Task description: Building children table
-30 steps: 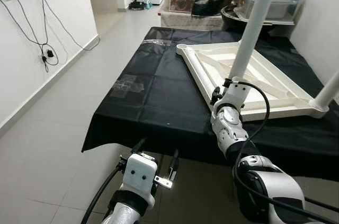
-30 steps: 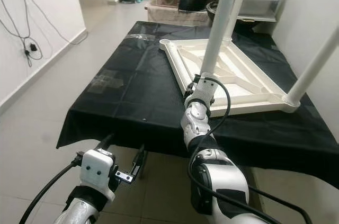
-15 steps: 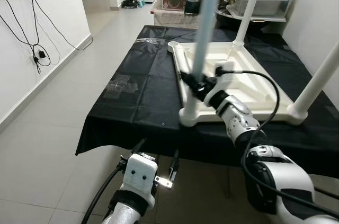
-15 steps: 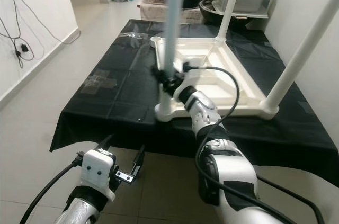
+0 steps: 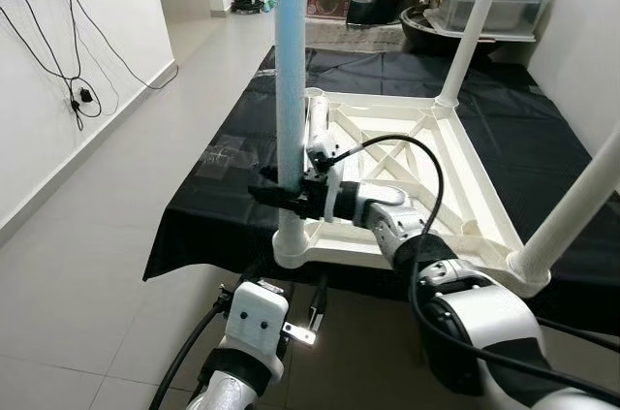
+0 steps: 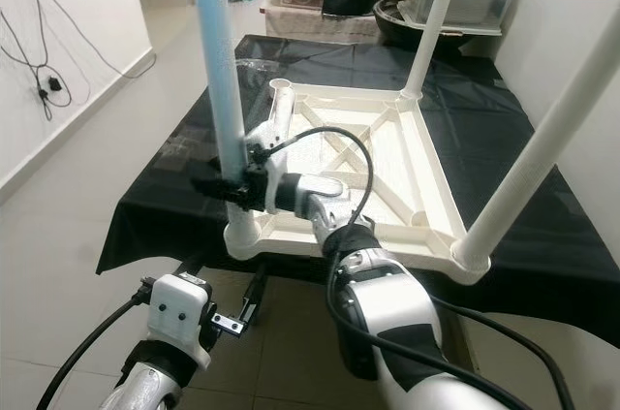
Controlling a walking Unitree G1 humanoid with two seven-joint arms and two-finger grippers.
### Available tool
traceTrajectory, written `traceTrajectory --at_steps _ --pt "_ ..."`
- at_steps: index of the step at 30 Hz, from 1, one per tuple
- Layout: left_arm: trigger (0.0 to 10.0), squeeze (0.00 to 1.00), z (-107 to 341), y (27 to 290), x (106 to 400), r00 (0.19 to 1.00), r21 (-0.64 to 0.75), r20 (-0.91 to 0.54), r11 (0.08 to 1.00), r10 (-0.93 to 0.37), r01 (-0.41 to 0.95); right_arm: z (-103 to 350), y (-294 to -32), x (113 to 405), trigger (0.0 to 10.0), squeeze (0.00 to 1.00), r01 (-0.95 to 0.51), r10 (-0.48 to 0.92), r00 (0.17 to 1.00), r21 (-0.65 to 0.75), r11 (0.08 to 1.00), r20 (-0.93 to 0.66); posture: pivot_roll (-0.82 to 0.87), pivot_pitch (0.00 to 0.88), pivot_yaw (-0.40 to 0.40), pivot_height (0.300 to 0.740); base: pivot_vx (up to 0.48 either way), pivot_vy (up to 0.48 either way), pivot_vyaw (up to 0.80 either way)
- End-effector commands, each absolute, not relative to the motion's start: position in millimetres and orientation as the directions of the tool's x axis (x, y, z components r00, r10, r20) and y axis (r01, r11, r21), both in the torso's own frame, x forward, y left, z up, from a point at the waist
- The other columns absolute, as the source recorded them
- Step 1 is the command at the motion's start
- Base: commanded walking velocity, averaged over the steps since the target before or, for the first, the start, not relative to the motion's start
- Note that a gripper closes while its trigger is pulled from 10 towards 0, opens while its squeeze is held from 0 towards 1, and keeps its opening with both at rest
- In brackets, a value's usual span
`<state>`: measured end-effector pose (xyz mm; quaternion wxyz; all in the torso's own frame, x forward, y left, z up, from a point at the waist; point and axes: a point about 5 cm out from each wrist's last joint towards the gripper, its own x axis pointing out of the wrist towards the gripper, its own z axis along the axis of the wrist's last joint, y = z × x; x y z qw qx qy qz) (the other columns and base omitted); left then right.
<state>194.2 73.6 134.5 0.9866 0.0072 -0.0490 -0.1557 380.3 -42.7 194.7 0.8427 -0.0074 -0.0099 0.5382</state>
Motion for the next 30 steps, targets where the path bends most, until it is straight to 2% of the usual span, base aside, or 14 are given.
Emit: traceTrajectory --at_steps 1,2,3,7,8,10,11,13,17,21,22,23,25,30 --pt "10.0 0.0 132.7 71.0 192.9 0.947 0.01 0.081 0.95 -0.31 0.311 190.5 -45.7 384.6 0.0 0.0 -0.853 0.853 0.522 -0.038 0.521 -0.016 0.14 0.037 -0.052 0.74 0.0 0.0 0.0" --pt "10.0 0.0 132.7 71.0 192.9 0.947 0.009 0.081 0.95 -0.31 0.311 189.4 -48.3 386.3 0.0 0.0 -0.828 0.828 0.56 -0.055 0.559 -0.02 0.14 0.037 -0.052 0.74 0.0 0.0 0.0" --pt "10.0 0.0 132.7 71.0 192.9 0.947 0.009 0.081 0.95 -0.31 0.311 189.4 -48.3 386.3 0.0 0.0 -0.828 0.828 0.56 -0.055 0.559 -0.02 0.14 0.037 -0.052 0.74 0.0 0.0 0.0" --pt "10.0 0.0 132.4 70.9 193.3 0.947 0.008 0.081 0.95 -0.311 0.312 179.3 -74.9 396.7 0.0 0.0 -0.63 0.627 0.777 -0.085 0.772 -0.062 0.13 0.038 -0.051 0.74 0.0 0.0 0.0" --pt "10.0 0.0 132.4 70.9 193.3 0.947 0.008 0.081 0.95 -0.311 0.312 179.3 -74.9 396.7 0.0 0.0 -0.63 0.627 0.777 -0.085 0.772 -0.062 0.13 0.038 -0.051 0.74 0.0 0.0 0.0" --pt "10.0 0.0 132.0 71.3 193.9 0.946 0.009 0.08 0.95 -0.313 0.313 174.4 -105.4 404.6 0.0 0.0 -0.37 0.364 0.928 -0.084 0.925 -0.077 0.12 0.036 -0.043 0.74 0.0 0.0 0.0" --pt "10.0 0.0 132.0 71.3 193.9 0.946 0.009 0.08 0.95 -0.313 0.313 174.4 -105.4 404.6 0.0 0.0 -0.37 0.364 0.928 -0.084 0.925 -0.077 0.12 0.036 -0.043 0.74 0.0 0.0 0.0" --pt "10.0 0.0 131.6 72.0 194.4 0.946 0.01 0.079 0.949 -0.314 0.315 172.0 -136.7 407.6 0.0 0.0 -0.095 0.091 0.993 -0.048 0.994 -0.075 0.12 0.033 -0.036 0.74 0.0 0.0 0.0" --pt "10.0 0.0 131.4 72.2 194.6 0.945 0.011 0.079 0.949 -0.316 0.316 168.7 -164.7 405.3 0.0 0.0 0.16 -0.159 0.984 0.001 0.987 -0.075 0.12 0.033 -0.036 0.74 0.0 0.0 0.0" --pt "10.0 0.0 131.5 71.9 194.6 0.945 0.012 0.079 0.948 -0.317 0.317 165.5 -175.2 402.9 0.0 0.0 0.262 -0.258 0.962 0.033 0.965 -0.092 0.12 0.033 -0.036 0.74 0.0 0.0 0.0" --pt "10.0 0.0 131.5 72.0 194.7 0.945 0.012 0.079 0.948 -0.318 0.318 160.8 -188.3 398.3 0.0 0.0 0.387 -0.378 0.919 0.08 0.919 -0.108 0.11 0.032 -0.032 0.74 0.0 0.0 0.0" --pt "10.0 0.0 131.5 72.0 194.7 0.945 0.012 0.079 0.948 -0.318 0.318 160.8 -188.3 398.3 0.0 0.0 0.387 -0.378 0.919 0.08 0.919 -0.108 0.11 0.032 -0.032 0.74 0.0 0.0 0.0" --pt "10.0 0.0 131.5 72.2 194.9 0.945 0.013 0.079 0.948 -0.318 0.318 155.3 -202.6 391.7 0.0 0.0 0.523 -0.508 0.851 0.123 0.843 -0.135 0.11 0.032 -0.032 0.74 0.0 0.0 0.0" --pt "10.0 0.0 131.2 72.4 195.8 0.945 0.014 0.079 0.948 -0.318 0.318 155.5 -211.9 388.4 0.0 0.0 0.607 -0.591 0.794 0.115 0.787 -0.142 0.11 0.031 -0.024 0.74 0.0 0.0 0.0"
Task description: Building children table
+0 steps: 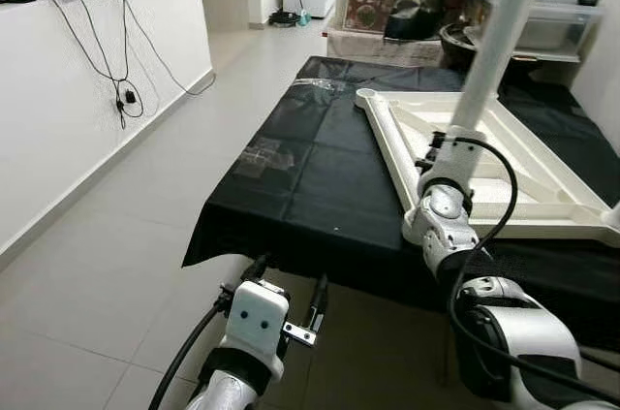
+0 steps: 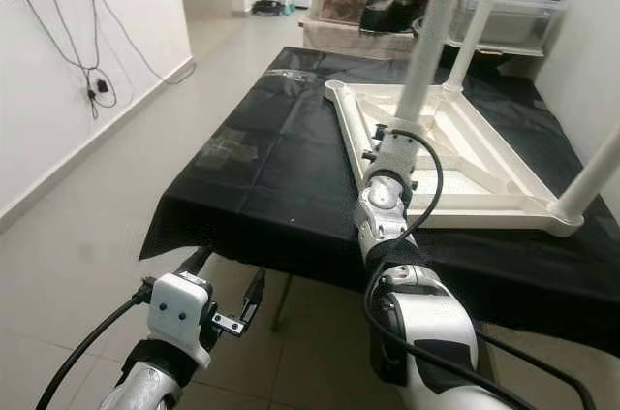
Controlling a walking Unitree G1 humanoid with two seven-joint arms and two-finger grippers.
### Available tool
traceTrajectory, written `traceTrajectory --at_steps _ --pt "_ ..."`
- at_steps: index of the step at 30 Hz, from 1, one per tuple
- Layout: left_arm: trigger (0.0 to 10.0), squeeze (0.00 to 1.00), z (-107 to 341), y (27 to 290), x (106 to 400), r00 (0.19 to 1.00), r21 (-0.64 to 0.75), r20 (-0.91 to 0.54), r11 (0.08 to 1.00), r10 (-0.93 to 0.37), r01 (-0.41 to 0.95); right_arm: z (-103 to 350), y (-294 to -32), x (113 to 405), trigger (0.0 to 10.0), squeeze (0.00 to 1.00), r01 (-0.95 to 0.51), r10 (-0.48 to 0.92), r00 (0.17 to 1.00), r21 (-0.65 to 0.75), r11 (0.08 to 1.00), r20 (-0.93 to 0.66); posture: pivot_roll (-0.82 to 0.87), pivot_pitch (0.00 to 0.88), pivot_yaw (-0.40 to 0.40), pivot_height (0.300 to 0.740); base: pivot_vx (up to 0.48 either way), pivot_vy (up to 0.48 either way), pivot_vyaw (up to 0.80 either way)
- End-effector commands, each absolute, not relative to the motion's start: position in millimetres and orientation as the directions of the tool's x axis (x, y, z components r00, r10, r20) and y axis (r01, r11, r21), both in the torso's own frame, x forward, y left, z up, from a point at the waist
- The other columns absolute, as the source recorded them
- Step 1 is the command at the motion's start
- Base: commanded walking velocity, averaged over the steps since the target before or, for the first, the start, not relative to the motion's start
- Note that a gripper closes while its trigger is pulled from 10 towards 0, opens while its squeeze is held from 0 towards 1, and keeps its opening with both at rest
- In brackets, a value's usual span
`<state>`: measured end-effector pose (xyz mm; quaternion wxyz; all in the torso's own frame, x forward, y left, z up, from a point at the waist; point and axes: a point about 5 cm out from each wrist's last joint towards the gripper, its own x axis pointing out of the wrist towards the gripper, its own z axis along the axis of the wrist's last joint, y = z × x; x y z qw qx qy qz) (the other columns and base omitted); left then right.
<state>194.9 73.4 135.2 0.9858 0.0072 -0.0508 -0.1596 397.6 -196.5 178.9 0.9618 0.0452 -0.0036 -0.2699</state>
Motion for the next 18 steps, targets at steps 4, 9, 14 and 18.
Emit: traceTrajectory --at_steps 4,9,14,18 --pt "10.0 0.0 131.8 71.1 196.4 0.945 0.013 0.083 0.948 -0.317 0.317 163.3 -225.8 388.0 0.0 0.0 0.655 -0.644 0.755 0.106 0.748 -0.124 0.08 0.034 -0.035 0.74 0.0 0.0 0.0" --pt "10.0 0.0 131.3 71.4 195.5 0.944 0.013 0.083 0.948 -0.319 0.319 176.1 -254.8 383.3 0.0 0.0 0.747 -0.74 0.664 0.126 0.652 -0.106 0.06 0.024 -0.02 0.74 0.0 0.0 0.0" --pt "10.0 0.0 130.1 73.2 194.6 0.944 0.016 0.077 0.947 -0.32 0.32 182.0 -263.2 382.1 3.3 0.0 0.758 -0.754 0.65 0.165 0.632 -0.097 0.07 0.019 -0.011 0.74 0.0 0.0 0.0" --pt "10.0 0.0 129.6 73.6 194.6 0.944 0.017 0.075 0.947 -0.32 0.32 181.7 -259.4 383.5 10.0 0.0 0.743 -0.74 0.667 0.166 0.649 -0.093 0.07 0.014 -0.007 0.74 0.0 0.0 0.0"
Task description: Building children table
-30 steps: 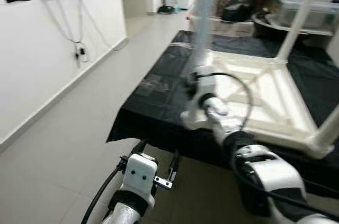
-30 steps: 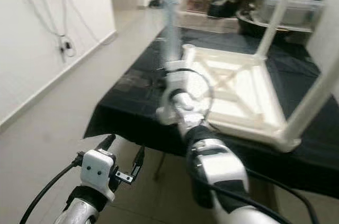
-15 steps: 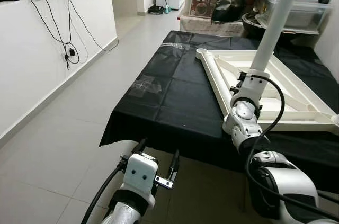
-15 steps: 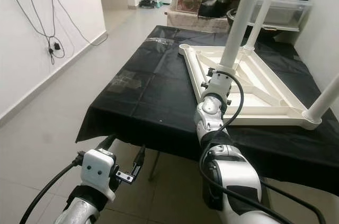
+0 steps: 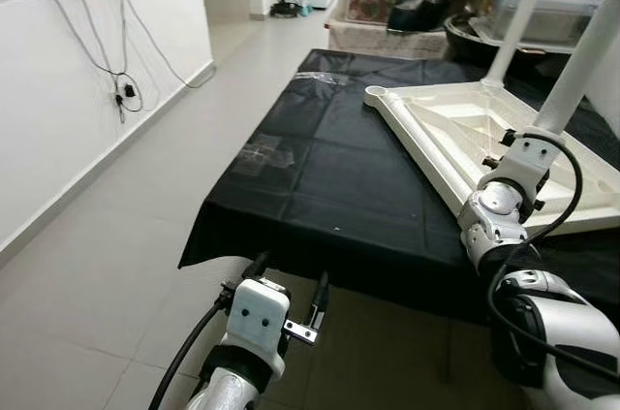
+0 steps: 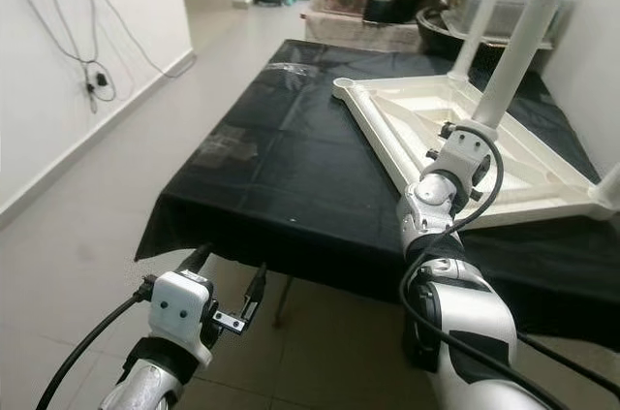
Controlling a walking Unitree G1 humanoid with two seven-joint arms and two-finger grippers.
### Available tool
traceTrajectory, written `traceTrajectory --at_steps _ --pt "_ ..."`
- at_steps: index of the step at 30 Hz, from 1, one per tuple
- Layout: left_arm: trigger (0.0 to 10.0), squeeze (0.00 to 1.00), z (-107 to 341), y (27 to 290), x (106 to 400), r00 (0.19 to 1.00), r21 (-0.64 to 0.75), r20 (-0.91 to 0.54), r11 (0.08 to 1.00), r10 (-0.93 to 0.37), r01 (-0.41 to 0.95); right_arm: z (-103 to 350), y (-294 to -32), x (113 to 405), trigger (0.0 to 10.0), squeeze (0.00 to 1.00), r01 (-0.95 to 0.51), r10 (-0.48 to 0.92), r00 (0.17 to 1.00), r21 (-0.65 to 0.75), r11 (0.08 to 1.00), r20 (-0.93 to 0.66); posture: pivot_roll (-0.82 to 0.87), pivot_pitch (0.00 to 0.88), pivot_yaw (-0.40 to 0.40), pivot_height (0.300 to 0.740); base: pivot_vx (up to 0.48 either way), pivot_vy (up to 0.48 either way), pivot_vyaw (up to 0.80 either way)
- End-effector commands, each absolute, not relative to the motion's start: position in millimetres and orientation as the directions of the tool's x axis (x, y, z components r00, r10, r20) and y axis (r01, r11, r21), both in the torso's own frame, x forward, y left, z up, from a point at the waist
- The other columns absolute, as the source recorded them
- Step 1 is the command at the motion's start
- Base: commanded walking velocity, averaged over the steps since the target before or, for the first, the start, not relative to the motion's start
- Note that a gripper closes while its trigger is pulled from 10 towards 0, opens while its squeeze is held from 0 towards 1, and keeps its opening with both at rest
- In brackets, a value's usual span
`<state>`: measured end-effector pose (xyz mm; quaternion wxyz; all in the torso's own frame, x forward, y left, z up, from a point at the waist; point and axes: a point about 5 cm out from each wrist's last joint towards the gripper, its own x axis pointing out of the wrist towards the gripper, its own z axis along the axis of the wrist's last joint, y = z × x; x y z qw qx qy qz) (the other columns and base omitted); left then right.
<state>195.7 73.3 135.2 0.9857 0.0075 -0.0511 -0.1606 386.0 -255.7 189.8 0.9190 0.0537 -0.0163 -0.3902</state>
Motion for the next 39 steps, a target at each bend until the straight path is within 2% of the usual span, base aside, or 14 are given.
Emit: traceTrajectory --at_steps 1,12,13,14,15,19,22,27,28,34,39 --pt "10.0 0.0 129.1 73.8 194.6 0.944 0.019 0.073 0.947 -0.322 0.321 178.0 -247.1 386.2 10.0 1.0 0.706 -0.702 0.707 0.16 0.69 -0.085 0.07 0.014 -0.007 0.74 0.0 0.0 0.0" --pt "10.0 0.0 127.4 74.0 195.3 0.945 0.016 0.068 0.948 -0.319 0.319 166.6 -230.0 386.3 10.0 1.0 0.683 -0.677 0.73 0.125 0.72 -0.093 0.06 0.0 -0.005 0.74 0.0 0.0 0.0" --pt "10.0 0.0 126.9 74.1 195.7 0.945 0.016 0.066 0.948 -0.319 0.319 165.7 -227.9 386.6 10.0 0.29 0.671 -0.665 0.741 0.127 0.73 -0.092 0.06 0.0 -0.007 0.74 0.0 0.0 0.0" --pt "10.0 0.0 126.9 74.1 195.7 0.945 0.016 0.066 0.948 -0.319 0.319 165.7 -227.9 386.6 10.0 0.29 0.671 -0.665 0.741 0.127 0.73 -0.092 0.06 0.0 -0.007 0.74 0.0 0.0 0.0" --pt "10.0 0.0 126.4 74.3 195.9 0.946 0.015 0.064 0.948 -0.318 0.318 163.9 -224.3 386.7 10.0 0.0 0.65 -0.645 0.76 0.13 0.749 -0.085 0.06 0.0 -0.007 0.74 0.0 0.0 0.0" --pt "10.0 0.0 126.2 74.6 196.6 0.946 0.015 0.063 0.948 -0.317 0.317 162.3 -220.0 386.9 10.0 0.0 0.624 -0.62 0.781 0.134 0.77 -0.077 0.06 0.0 -0.008 0.74 0.0 0.0 0.0" --pt "10.0 0.0 126.4 75.5 198.5 0.946 0.016 0.064 0.949 -0.316 0.316 153.9 -207.0 384.1 10.0 0.0 0.538 -0.535 0.842 0.168 0.826 -0.069 0.05 0.004 -0.006 0.74 0.0 0.0 0.0" --pt "10.0 0.0 126.3 76.3 199.9 0.947 0.016 0.065 0.949 -0.316 0.316 149.1 -198.0 380.7 10.0 0.0 0.478 -0.474 0.878 0.184 0.859 -0.065 0.06 0.007 -0.006 0.74 0.0 0.0 0.0" --pt "10.0 0.0 126.0 77.9 200.8 0.946 0.017 0.063 0.948 -0.318 0.317 143.9 -188.1 375.6 10.0 0.0 0.425 -0.42 0.905 0.175 0.888 -0.067 0.06 0.004 0.009 0.74 0.0 0.0 0.0" --pt "10.0 0.0 125.7 78.4 201.4 0.946 0.019 0.063 0.948 -0.319 0.319 141.7 -183.6 371.9 10.0 0.0 0.401 -0.396 0.916 0.164 0.901 -0.063 0.07 0.001 0.009 0.74 0.0 0.0 0.0" --pt "10.0 0.0 123.8 79.8 204.6 0.946 0.031 0.058 0.948 -0.318 0.317 129.9 -175.3 353.2 10.0 0.0 0.347 -0.341 0.937 0.092 0.933 -0.076 0.06 0.0 0.002 0.74 0.0 0.0 0.0"
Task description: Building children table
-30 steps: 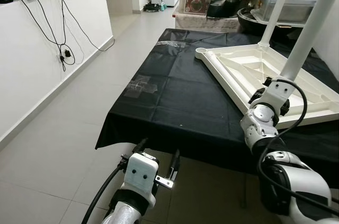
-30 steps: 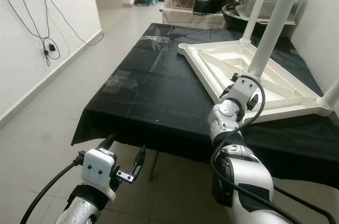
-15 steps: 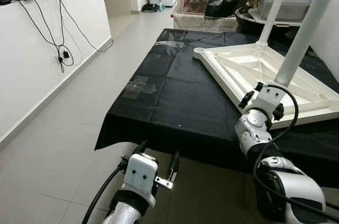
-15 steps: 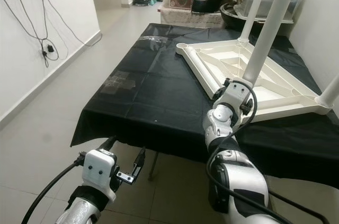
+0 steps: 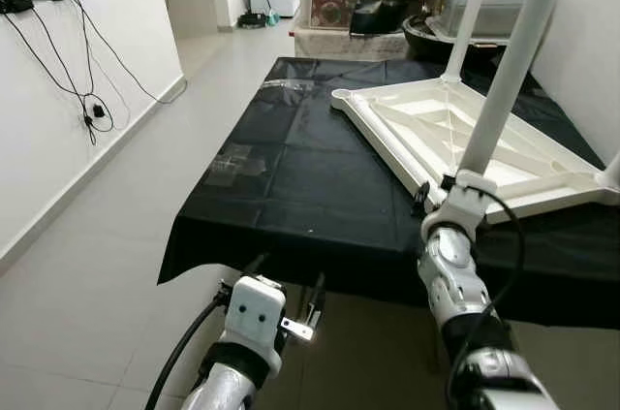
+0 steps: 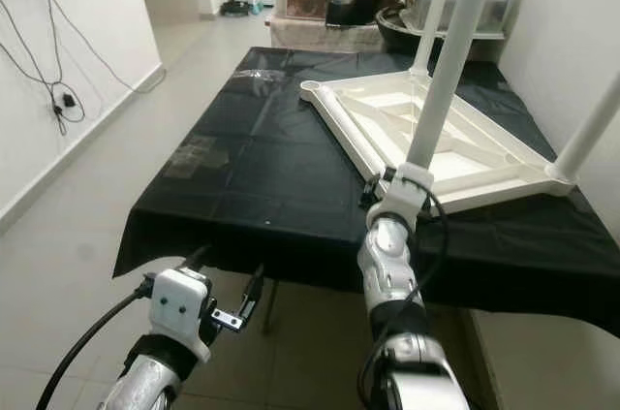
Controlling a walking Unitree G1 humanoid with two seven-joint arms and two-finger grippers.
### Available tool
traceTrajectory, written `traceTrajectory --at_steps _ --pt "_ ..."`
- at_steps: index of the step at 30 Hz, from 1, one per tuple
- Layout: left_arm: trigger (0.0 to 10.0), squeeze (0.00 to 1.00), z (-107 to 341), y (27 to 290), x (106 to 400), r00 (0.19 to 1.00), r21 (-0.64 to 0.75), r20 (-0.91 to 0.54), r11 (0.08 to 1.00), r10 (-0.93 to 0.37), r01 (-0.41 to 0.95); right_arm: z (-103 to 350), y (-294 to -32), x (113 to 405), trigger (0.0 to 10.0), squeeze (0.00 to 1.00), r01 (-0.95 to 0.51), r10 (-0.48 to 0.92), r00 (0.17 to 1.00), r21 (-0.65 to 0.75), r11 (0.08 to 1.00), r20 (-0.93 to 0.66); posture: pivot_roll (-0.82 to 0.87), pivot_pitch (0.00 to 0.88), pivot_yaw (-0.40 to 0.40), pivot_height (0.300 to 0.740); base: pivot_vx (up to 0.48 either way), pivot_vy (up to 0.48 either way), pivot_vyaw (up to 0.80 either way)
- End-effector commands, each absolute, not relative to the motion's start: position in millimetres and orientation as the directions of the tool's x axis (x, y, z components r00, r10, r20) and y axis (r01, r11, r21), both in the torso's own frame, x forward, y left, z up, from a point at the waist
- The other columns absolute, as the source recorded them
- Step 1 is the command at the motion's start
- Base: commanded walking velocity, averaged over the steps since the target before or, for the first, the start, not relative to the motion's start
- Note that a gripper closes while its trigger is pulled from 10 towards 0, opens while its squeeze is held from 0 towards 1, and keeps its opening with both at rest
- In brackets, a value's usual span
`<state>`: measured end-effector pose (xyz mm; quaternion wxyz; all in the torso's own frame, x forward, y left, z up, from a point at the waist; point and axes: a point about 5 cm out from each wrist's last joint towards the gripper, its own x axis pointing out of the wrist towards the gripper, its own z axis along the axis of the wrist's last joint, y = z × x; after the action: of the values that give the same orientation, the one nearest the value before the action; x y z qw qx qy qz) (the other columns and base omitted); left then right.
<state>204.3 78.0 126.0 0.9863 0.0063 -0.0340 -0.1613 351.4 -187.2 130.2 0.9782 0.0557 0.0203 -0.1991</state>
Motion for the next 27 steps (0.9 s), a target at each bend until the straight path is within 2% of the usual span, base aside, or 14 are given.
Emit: traceTrajectory --at_steps 1,10,11,14,15,16,17,18,19,20,22,24,27 --pt "10.0 0.0 123.0 81.2 206.4 0.949 0.027 0.056 0.95 -0.312 0.311 122.8 -170.7 343.5 10.0 0.0 0.31 -0.306 0.949 0.047 0.95 -0.076 0.05 0.0 0.008 0.74 0.0 0.0 0.0" --pt "10.0 0.0 120.5 86.8 209.5 0.962 -0.003 0.038 0.963 -0.27 0.27 111.3 -155.4 327.6 10.0 0.0 0.201 -0.203 0.976 -0.024 0.979 -0.075 0.05 0.0 0.005 0.74 0.0 0.0 0.0" --pt "10.0 0.0 118.1 91.0 210.9 0.971 -0.02 0.016 0.971 -0.239 0.239 111.2 -142.2 321.6 10.0 0.0 0.094 -0.095 0.995 -0.04 0.995 -0.028 0.04 0.0 0.012 0.74 0.0 0.0 0.0" --pt "10.0 0.0 115.4 94.4 211.9 0.978 -0.025 -0.007 0.978 -0.21 0.209 109.0 -132.2 315.4 10.0 0.0 0.028 -0.028 1.0 -0.084 0.996 0.0 0.03 0.0 0.007 0.74 0.0 0.0 0.0" --pt "10.0 0.0 113.7 97.2 212.1 0.983 -0.033 -0.021 0.982 -0.184 0.184 106.2 -121.6 309.6 10.0 0.0 -0.064 0.066 0.998 -0.119 0.991 0.011 0.03 0.0 0.007 0.74 0.0 0.0 0.0" --pt "10.0 0.0 113.7 97.2 212.1 0.983 -0.033 -0.021 0.982 -0.184 0.184 106.2 -121.6 309.6 10.0 0.0 -0.064 0.066 0.998 -0.119 0.991 0.011 0.03 0.0 0.007 0.74 0.0 0.0 0.0" --pt "10.0 0.0 112.8 98.9 212.1 0.986 -0.038 -0.028 0.985 -0.167 0.166 104.0 -115.2 306.0 10.0 0.0 -0.121 0.123 0.992 -0.13 0.984 0.01 0.03 0.0 0.007 0.74 0.0 0.0 0.0" --pt "10.0 0.0 112.2 100.8 212.0 0.988 -0.044 -0.028 0.988 -0.15 0.149 104.8 -107.0 301.0 10.0 0.0 -0.206 0.207 0.978 -0.092 0.974 0.001 0.0 0.0 0.021 0.74 0.0 0.0 0.0" --pt "10.0 0.0 112.2 100.8 212.0 0.988 -0.044 -0.028 0.988 -0.15 0.149 104.8 -107.0 301.0 10.0 0.0 -0.206 0.207 0.978 -0.092 0.974 0.001 0.0 0.0 0.021 0.74 0.0 0.0 0.0" --pt "10.0 0.0 112.2 102.2 212.0 0.99 -0.047 -0.025 0.989 -0.138 0.137 105.4 -99.6 297.4 10.0 0.0 -0.284 0.284 0.959 -0.063 0.957 -0.005 0.0 0.0 0.021 0.74 0.0 0.0 0.0" --pt "10.0 0.0 112.2 102.2 212.0 0.99 -0.047 -0.025 0.989 -0.138 0.137 105.4 -99.6 297.4 10.0 0.0 -0.284 0.284 0.959 -0.063 0.957 -0.005 0.0 0.0 0.021 0.74 0.0 0.0 0.0" --pt "10.0 0.0 111.2 106.4 211.5 0.994 -0.035 -0.035 0.994 -0.1 0.099 108.5 -91.4 291.7 10.0 0.0 -0.376 0.376 0.927 -0.01 0.927 0.001 0.01 0.0 0.022 0.74 0.0 0.0 0.0" --pt "10.0 0.0 110.8 107.9 211.2 0.995 -0.03 -0.039 0.996 -0.086 0.085 109.5 -90.2 289.9 10.0 0.0 -0.394 0.394 0.919 -0.006 0.919 0.005 0.01 0.0 0.022 0.74 0.0 0.0 0.0"
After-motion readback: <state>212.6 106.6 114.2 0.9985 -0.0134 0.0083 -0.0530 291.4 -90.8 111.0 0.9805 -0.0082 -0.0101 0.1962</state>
